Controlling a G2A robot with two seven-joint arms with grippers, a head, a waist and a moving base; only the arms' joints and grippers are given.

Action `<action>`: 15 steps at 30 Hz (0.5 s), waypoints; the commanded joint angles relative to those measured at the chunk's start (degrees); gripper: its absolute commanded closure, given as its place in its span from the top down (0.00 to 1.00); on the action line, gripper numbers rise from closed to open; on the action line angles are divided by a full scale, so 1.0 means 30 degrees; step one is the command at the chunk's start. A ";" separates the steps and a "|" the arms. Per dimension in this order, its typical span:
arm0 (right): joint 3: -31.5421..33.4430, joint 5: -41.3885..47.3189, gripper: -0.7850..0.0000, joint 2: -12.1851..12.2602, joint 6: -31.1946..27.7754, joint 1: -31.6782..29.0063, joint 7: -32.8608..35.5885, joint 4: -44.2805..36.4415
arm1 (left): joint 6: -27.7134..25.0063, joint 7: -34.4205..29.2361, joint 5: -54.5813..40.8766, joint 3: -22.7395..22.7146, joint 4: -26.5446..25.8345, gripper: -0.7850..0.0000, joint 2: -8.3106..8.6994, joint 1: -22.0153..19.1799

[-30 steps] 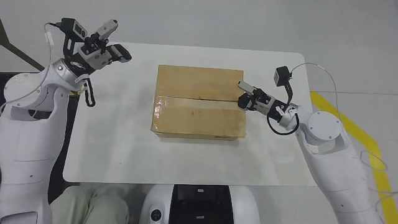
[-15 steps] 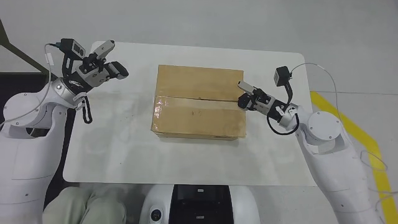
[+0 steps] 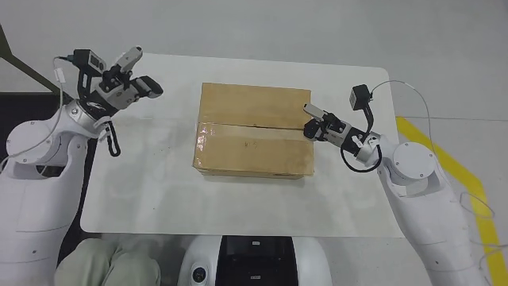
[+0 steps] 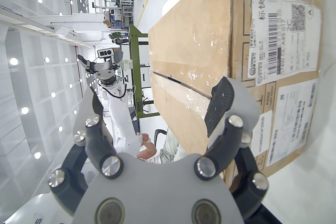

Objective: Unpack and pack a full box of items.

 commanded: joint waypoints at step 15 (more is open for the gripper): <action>0.0000 0.0000 1.00 0.0000 0.0000 0.0000 0.0000 0.0000 | -0.3023 0.4790 -0.0352 -0.1375 -0.3640 1.00 -0.0855 0.8154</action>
